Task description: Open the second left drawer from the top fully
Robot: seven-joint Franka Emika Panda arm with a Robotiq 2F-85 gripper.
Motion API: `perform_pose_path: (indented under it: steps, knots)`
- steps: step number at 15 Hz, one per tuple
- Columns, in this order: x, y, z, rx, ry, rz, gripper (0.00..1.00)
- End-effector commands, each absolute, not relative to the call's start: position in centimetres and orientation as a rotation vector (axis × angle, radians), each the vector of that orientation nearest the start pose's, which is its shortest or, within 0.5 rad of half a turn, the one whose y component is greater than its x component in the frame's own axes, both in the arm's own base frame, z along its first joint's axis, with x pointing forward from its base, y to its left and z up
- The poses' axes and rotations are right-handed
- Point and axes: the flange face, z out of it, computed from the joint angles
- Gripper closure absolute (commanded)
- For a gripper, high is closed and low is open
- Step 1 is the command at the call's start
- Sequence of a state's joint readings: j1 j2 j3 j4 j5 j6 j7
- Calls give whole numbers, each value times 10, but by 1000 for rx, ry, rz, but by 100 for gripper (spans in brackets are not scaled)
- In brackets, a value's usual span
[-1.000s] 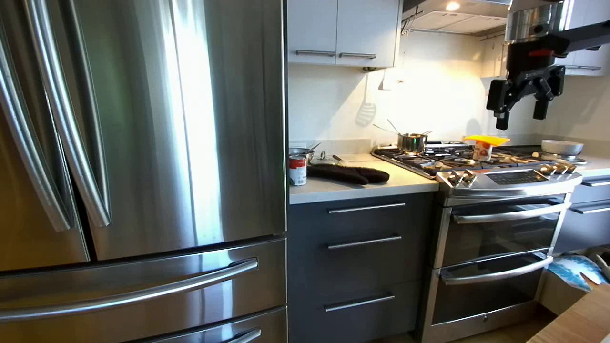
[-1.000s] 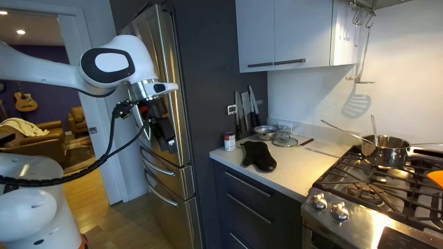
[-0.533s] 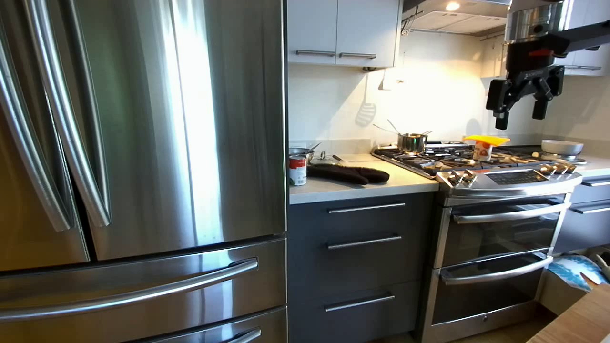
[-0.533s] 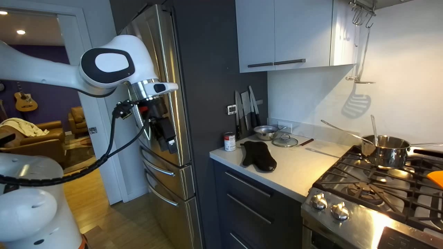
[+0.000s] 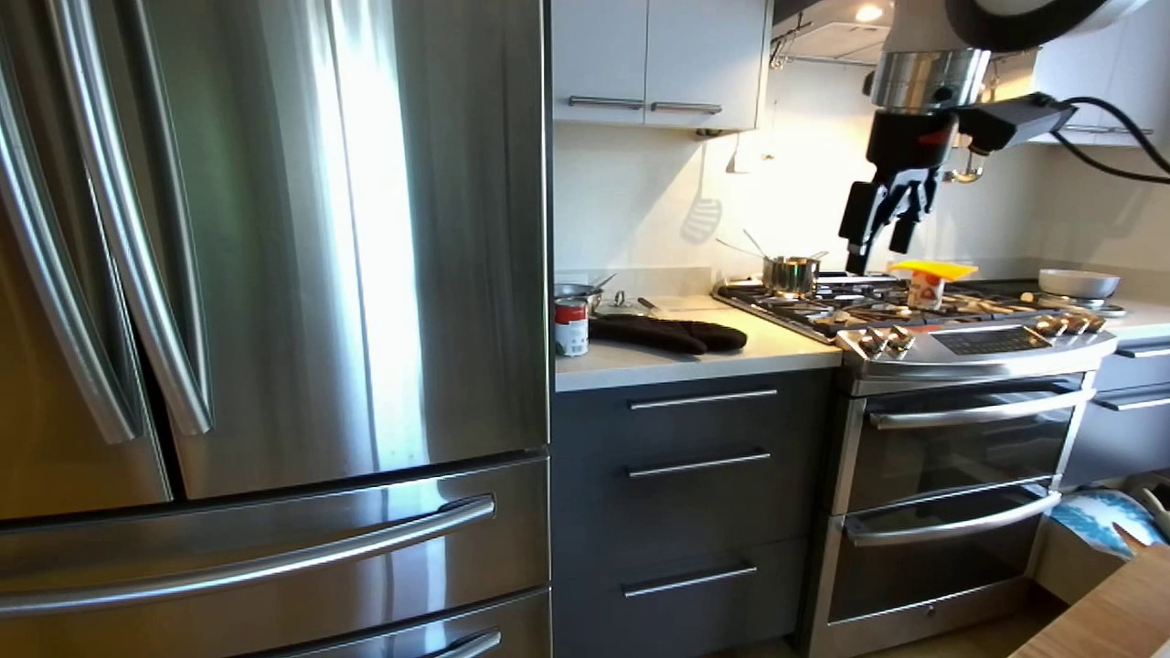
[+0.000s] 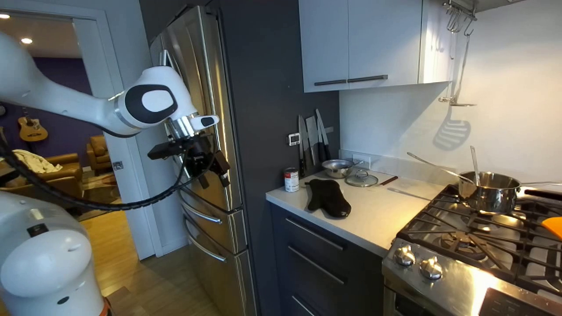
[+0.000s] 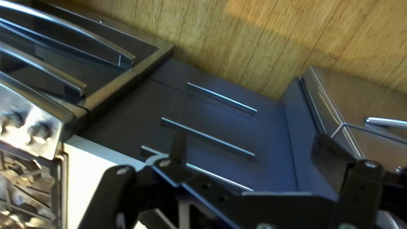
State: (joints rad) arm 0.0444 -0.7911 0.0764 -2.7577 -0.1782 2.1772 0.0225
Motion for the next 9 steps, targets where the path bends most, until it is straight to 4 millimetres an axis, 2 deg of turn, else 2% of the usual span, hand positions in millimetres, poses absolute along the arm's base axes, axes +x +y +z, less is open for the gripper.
perform_pose_path:
  steps: [1,5,9]
  knots:
    - [364,54,407,-3237,-601,-375,0]
    - [394,47,346,-3176,-882,-421,0]
    - [407,34,289,-3099,-1176,-469,0]
